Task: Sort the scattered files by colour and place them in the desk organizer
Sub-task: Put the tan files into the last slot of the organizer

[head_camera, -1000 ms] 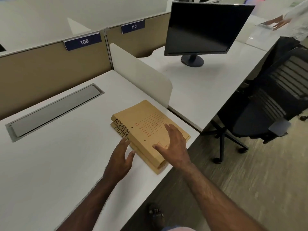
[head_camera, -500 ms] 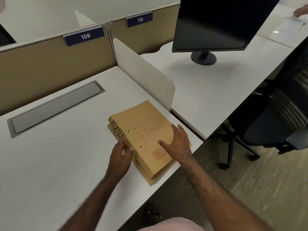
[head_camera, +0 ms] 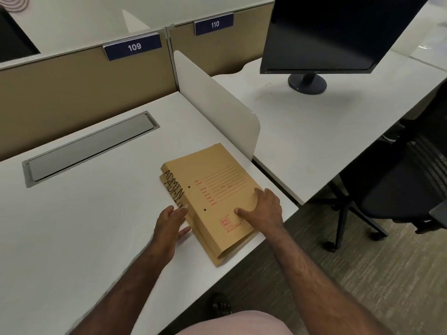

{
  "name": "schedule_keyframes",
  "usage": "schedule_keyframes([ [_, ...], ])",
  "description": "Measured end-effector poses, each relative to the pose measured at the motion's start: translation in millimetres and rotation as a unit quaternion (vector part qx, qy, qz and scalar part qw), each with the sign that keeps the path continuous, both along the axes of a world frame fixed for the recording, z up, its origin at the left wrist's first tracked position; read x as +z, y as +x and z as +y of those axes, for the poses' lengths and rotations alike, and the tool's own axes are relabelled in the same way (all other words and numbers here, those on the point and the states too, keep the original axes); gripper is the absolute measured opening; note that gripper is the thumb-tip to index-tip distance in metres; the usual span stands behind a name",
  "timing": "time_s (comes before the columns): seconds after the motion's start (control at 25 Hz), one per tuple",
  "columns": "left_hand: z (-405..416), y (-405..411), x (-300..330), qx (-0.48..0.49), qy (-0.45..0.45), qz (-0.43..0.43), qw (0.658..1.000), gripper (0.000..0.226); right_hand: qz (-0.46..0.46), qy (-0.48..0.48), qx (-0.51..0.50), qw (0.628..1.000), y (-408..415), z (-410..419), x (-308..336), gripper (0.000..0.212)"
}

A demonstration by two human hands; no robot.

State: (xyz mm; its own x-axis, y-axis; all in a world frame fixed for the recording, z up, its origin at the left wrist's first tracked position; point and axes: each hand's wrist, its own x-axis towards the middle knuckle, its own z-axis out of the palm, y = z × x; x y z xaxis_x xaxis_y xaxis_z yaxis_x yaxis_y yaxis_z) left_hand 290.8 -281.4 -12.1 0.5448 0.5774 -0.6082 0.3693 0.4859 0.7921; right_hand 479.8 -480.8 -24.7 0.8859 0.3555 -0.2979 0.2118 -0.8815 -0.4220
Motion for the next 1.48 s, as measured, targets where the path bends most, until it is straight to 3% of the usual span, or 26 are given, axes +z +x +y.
schedule_keyframes([
  [0.2,13.3,10.7,9.0,0.057,-0.085,-0.018,0.995,0.021,0.005,-0.026,0.046,0.999,2.3,-7.8,8.1,0.107],
  [0.52,-2.7,7.8,5.4,-0.019,-0.046,0.007,0.999,0.051,0.032,-0.046,0.082,0.995,0.6,-19.6,20.8,0.117],
  [0.72,-28.0,1.9,-2.2,0.030,-0.046,0.012,0.998,0.085,0.044,-0.049,0.099,0.993,-15.3,-23.6,22.2,0.118],
  [0.92,-43.4,-24.2,-12.6,0.092,-0.055,-0.072,0.992,0.077,0.049,-0.050,0.119,0.990,-37.2,-24.2,20.8,0.120],
  [1.12,-41.3,-54.5,-6.7,0.084,-0.076,-0.153,0.982,0.077,0.059,-0.046,0.142,0.987,-66.3,-13.1,20.2,0.119],
  [1.48,-19.5,-148.7,18.6,0.104,-0.074,-0.228,0.965,0.078,0.107,0.094,0.144,0.979,-151.6,23.1,41.9,0.117],
])
